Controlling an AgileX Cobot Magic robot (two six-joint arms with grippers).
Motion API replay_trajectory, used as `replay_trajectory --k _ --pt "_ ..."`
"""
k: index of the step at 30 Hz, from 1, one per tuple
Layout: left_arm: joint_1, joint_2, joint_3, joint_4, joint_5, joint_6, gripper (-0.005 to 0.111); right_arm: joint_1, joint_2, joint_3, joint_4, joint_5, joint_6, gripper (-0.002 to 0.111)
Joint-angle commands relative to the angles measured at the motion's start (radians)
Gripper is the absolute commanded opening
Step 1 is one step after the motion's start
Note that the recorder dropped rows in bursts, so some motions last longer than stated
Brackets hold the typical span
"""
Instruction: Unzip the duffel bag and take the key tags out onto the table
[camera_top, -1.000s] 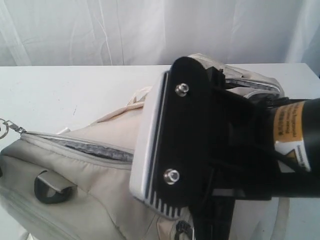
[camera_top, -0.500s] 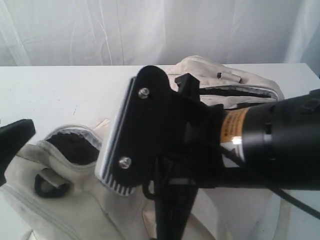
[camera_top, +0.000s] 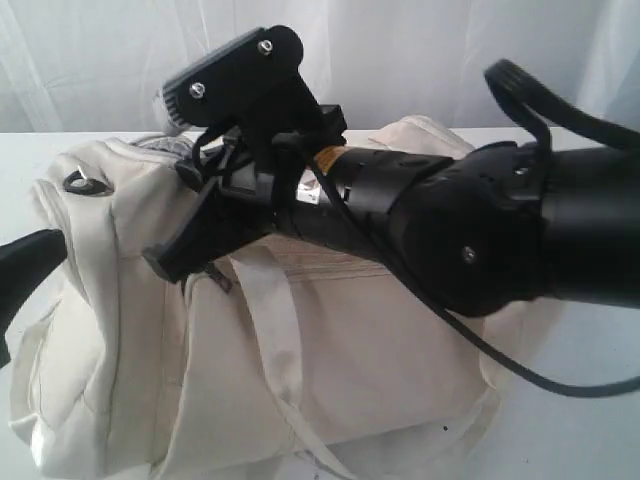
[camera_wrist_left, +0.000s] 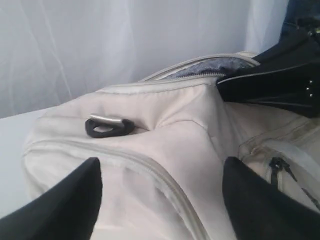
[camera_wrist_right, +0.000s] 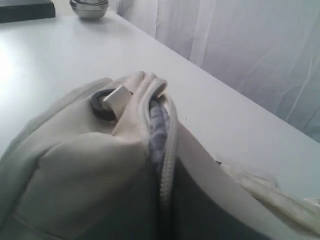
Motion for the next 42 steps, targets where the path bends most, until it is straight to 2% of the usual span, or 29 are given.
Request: replay_trajectory --k 1,5,6,9,12,18,21,24,28,36,38,42 --pt "0.0 -0.005 -0.006 0.013 0.119 0.014 0.071 -0.017 0.034 -0.126 0.016 -0.154 0.017 0.003" --pt "0.0 -0.005 -0.002 -0.001 0.197 0.028 0.071 -0.017 0.064 -0.178 0.016 -0.107 0.017 0.017" --pt "0.0 -0.005 -0.001 -0.023 0.207 0.054 0.071 -0.017 0.069 -0.185 0.016 -0.106 0.017 0.025" --pt "0.0 -0.005 -0.001 -0.127 0.221 0.166 0.071 -0.015 0.061 -0.199 0.016 -0.087 0.017 0.046" --pt "0.0 -0.005 -0.001 -0.263 0.234 0.295 0.071 -0.013 0.019 -0.22 0.0 0.018 0.008 0.058" --pt "0.0 -0.005 -0.001 -0.514 0.232 0.472 0.071 -0.015 -0.126 -0.231 -0.112 0.518 -0.252 0.058" --pt "0.0 -0.005 -0.001 -0.543 0.191 0.487 0.071 -0.015 -0.161 -0.231 -0.112 0.745 -0.333 0.058" --pt "0.0 -0.005 -0.001 -0.543 0.086 0.491 0.071 -0.015 -0.163 -0.227 -0.126 0.904 -0.412 0.058" --pt "0.0 -0.003 -0.001 -0.543 -0.009 0.493 0.071 -0.015 -0.149 -0.191 -0.196 0.899 -0.457 0.058" --pt "0.0 -0.003 0.056 -0.576 -0.005 0.493 0.071 -0.015 -0.063 -0.185 -0.321 0.795 -0.457 0.056" --pt "0.0 -0.003 0.084 -0.599 -0.005 0.493 0.071 -0.015 -0.034 -0.185 -0.365 0.758 -0.455 0.048" --pt "0.0 -0.003 0.124 -0.603 -0.005 0.493 0.071 -0.017 0.013 -0.188 -0.554 0.69 -0.342 0.016"
